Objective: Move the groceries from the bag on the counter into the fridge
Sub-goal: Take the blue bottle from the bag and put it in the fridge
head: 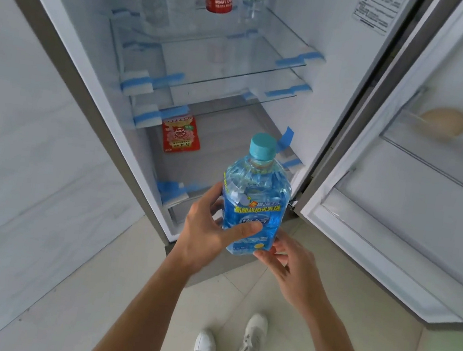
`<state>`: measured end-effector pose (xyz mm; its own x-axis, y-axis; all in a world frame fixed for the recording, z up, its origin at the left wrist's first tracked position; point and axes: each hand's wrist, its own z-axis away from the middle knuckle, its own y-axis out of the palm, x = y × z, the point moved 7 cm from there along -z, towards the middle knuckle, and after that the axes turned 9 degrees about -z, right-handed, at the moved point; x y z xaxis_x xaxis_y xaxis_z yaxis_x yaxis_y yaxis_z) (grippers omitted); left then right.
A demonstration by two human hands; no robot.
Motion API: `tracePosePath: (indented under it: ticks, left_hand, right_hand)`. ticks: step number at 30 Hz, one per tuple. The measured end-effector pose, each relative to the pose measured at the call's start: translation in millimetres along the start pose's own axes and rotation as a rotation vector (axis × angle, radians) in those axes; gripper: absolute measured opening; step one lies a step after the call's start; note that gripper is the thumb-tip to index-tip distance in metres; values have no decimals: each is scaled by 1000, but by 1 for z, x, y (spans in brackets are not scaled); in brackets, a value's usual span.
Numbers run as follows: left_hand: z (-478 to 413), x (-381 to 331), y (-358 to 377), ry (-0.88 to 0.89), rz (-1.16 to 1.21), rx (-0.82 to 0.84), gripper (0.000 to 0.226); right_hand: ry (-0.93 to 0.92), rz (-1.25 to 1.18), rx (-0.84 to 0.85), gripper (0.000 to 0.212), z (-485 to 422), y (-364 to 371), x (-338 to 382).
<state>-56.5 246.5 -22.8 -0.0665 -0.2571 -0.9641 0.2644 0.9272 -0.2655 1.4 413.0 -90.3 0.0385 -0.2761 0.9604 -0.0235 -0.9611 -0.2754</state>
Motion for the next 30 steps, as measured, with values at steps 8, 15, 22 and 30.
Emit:
tracePosePath:
  ticks: [8,15,22,30]
  left_hand:
    - [-33,-36,-9,69,-11,-76,65]
    - [-75,-98,-19,212,-36,-116,67]
    - [-119,-152,-37,317,-11,-170,56]
    - [-182,-162,-78,300,78,-301,54]
  right_hand:
    - [-87,-38,7,33,-52,-21,22]
    - [-253,-52,-30,41,-103,-55,69]
    - [-363,-67,-41,53,-160,-72,115]
    - [-434,213,49,41,-251,-63,151]
